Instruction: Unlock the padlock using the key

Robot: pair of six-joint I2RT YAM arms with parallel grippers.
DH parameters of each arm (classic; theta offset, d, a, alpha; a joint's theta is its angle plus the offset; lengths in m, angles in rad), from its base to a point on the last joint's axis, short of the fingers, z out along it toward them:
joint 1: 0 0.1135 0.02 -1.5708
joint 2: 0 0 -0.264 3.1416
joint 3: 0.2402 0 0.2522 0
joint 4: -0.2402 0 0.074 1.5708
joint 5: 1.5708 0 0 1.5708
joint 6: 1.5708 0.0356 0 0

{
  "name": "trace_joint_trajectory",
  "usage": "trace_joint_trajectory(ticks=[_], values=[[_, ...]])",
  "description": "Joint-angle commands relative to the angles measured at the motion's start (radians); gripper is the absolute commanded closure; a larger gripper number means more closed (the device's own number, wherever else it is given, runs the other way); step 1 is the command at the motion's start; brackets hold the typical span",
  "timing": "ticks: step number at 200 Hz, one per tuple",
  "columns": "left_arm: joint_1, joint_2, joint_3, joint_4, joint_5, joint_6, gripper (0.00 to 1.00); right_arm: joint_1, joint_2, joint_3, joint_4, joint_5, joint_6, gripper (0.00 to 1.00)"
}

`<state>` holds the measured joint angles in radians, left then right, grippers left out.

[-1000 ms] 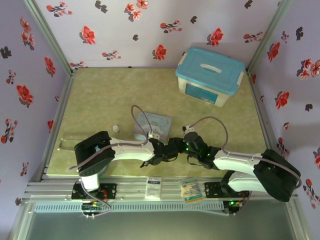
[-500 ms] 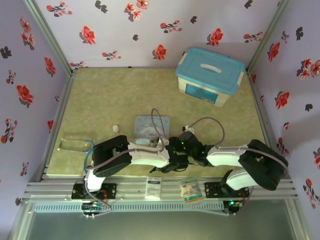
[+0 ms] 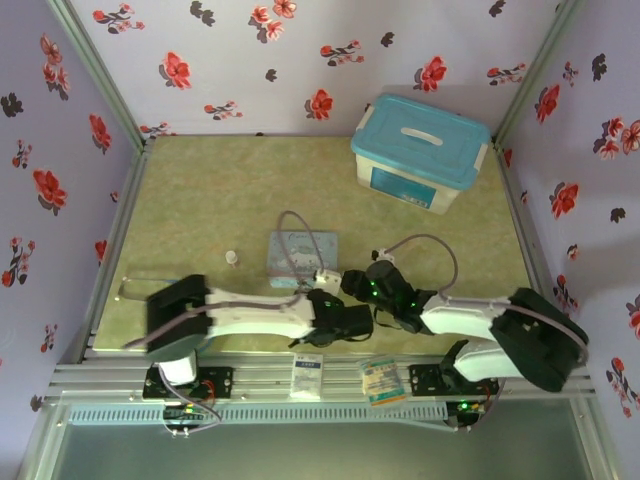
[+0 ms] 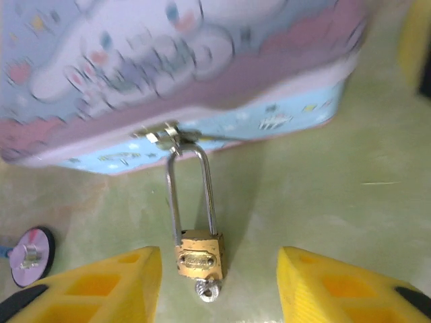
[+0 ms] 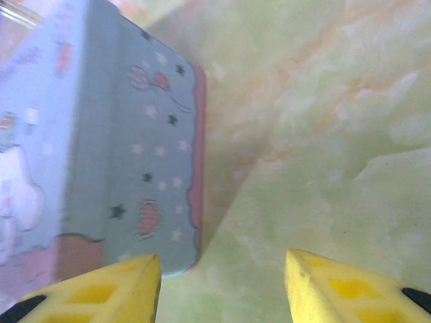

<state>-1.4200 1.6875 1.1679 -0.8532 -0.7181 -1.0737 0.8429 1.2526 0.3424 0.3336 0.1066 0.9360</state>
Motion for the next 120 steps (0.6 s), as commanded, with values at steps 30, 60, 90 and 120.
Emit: trace_joint_trajectory(ticks=[30,60,90,120], values=[[0.155,-0.376,-0.156,0.170,0.050,0.166,0.40,0.133,-0.123,0.135,-0.409,0.067,-0.066,0.42],[0.323,-0.579,-0.345,0.320,0.122,0.227,0.40,0.285,0.066,0.276,-0.379,0.063,-0.093,0.40],[0.450,-0.679,-0.444,0.415,0.213,0.262,0.40,0.374,0.291,0.491,-0.463,0.132,-0.124,0.40],[0.477,-0.675,-0.464,0.431,0.230,0.282,0.39,0.413,0.441,0.629,-0.597,0.220,-0.075,0.38]])
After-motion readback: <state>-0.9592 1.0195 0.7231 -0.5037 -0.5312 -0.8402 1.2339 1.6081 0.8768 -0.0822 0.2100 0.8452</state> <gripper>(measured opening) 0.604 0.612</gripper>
